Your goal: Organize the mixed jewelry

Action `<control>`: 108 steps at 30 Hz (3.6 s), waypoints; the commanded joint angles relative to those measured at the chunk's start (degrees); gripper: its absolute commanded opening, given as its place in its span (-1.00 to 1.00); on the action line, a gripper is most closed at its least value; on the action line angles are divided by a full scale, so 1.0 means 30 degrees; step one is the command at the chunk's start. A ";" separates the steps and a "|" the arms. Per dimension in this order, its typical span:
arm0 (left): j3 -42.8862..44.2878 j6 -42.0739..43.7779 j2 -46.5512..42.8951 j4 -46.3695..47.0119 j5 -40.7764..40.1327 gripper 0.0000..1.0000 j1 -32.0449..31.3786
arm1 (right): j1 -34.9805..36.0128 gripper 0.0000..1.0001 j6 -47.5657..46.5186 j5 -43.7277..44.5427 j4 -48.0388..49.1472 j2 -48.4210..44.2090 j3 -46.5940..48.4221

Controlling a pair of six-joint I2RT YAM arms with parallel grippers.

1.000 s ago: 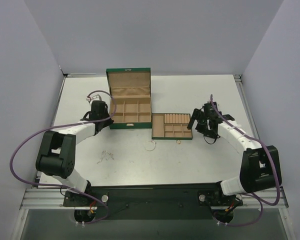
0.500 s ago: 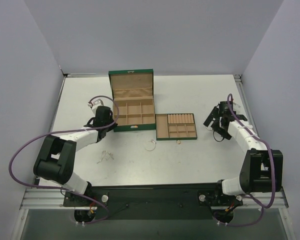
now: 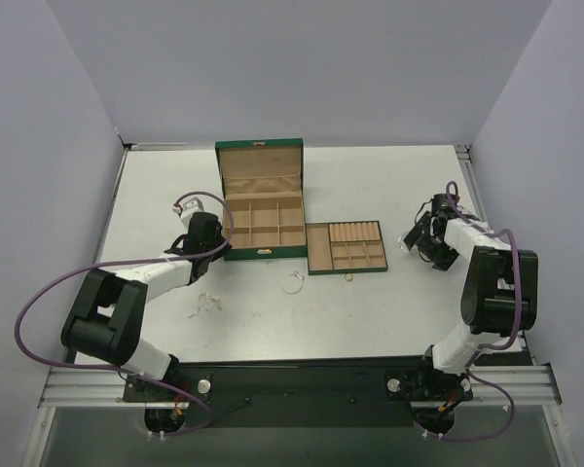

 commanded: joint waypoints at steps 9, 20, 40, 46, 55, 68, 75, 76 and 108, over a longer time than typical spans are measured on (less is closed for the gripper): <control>-0.0266 -0.0420 -0.0969 -0.3525 0.1511 -0.26 -0.0925 | -0.0403 0.09 -0.0025 -0.0149 -0.0100 0.2065 0.1979; 0.1112 0.1893 -0.4250 -0.5961 -0.0980 0.35 -0.0603 | -0.0432 -0.75 -0.0348 -0.0648 -0.1096 0.3180 0.3035; 0.9052 0.9420 -0.8118 -1.3695 0.1864 0.78 0.1067 | 0.2724 -1.00 -0.2136 -0.1557 -0.2590 -0.0656 0.5144; 0.7119 1.0009 -0.8911 -1.3137 -0.0422 0.84 0.1390 | 0.6478 -1.00 -0.1726 -0.0888 -0.2678 -0.1214 0.6721; 0.6181 1.0246 -0.9526 -1.3022 -0.1127 0.84 0.1741 | 1.0962 -1.00 -0.1256 -0.0824 -0.2620 0.1155 1.0384; 0.5800 0.9454 -0.9409 -1.2260 0.1977 0.84 0.3644 | 1.4125 -1.00 -0.1344 -0.1292 -0.3205 0.7540 1.6070; 0.5683 0.9396 -0.9292 -1.2055 0.3266 0.84 0.4231 | 1.5181 -1.00 -0.2047 -0.0855 -0.3761 0.8805 1.6863; 0.5683 0.9367 -0.9263 -1.2055 0.3355 0.84 0.4261 | 1.5299 -1.00 -0.2279 -0.0795 -0.3849 0.8950 1.6950; 0.5507 0.9279 -0.8823 -1.1615 0.5875 0.84 0.5257 | 1.6619 -0.96 -0.3981 -0.1292 -0.5051 1.1149 1.8299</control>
